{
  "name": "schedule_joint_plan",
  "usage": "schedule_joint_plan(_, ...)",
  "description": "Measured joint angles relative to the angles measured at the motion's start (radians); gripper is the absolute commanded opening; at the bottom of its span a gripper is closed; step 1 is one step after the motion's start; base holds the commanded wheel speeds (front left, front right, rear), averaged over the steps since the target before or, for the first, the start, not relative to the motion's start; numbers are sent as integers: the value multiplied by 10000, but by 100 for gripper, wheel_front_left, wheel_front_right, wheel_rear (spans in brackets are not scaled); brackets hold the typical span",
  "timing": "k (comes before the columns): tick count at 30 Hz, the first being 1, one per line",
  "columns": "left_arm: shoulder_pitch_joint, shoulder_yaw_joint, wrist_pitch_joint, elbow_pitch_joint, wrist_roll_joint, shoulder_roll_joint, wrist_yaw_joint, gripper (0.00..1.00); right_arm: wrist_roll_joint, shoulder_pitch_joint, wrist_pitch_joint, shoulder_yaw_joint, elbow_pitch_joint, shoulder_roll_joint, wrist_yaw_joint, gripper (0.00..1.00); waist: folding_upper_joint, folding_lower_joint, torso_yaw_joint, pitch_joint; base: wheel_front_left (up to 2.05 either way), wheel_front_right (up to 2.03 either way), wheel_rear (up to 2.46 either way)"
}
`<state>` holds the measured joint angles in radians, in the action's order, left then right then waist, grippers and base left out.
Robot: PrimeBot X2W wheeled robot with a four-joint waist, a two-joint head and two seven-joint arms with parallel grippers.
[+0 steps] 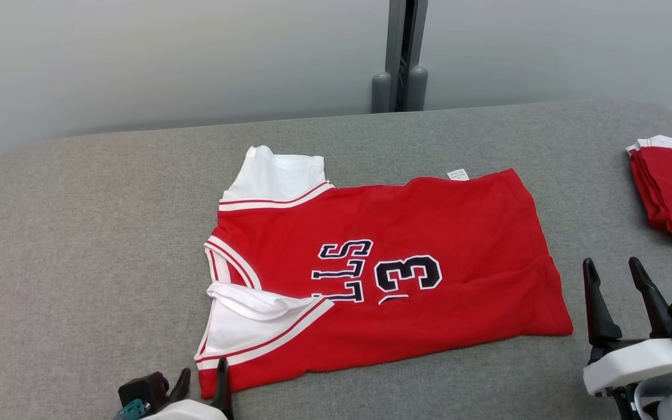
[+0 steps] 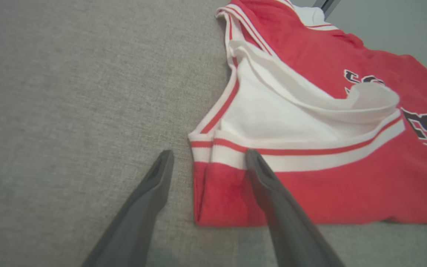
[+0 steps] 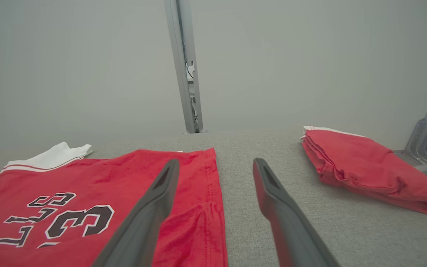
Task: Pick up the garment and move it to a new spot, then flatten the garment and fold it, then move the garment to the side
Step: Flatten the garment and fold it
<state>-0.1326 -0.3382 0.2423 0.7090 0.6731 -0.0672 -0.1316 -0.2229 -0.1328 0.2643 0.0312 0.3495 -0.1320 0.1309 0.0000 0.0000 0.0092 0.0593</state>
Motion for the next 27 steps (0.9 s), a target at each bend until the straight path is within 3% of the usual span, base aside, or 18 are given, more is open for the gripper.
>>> schedule_joint_plan(7, -418, -217, -117, 719, 190, 58, 337, 100, 36, 56, -2, 23, 228, 50, 0, 100, 0, 0, -67, 31, 0, 0, 0)
schedule_joint_plan(8, -466, -242, -119, 786, 217, 54, 357, 29, 36, 56, 0, 27, 259, 52, 0, 100, 0, 0, -71, 44, 0, 0, 0)
schedule_joint_plan(9, -515, -255, -117, 846, 234, 50, 416, 0, 31, 56, -2, 48, 313, 58, 0, 100, 0, 0, -70, 61, 0, 0, 0)
schedule_joint_plan(15, -719, -418, 50, 993, -25, -6, 456, 0, -326, 51, -196, 198, 1018, 205, 0, 100, 0, 0, -4, 147, 0, 0, 0)
schedule_joint_plan(27, -796, -654, 169, 545, -704, -178, 468, 0, -2255, -634, -790, 35, 3354, 585, 0, 100, 0, 0, 299, 294, 0, 0, 0)
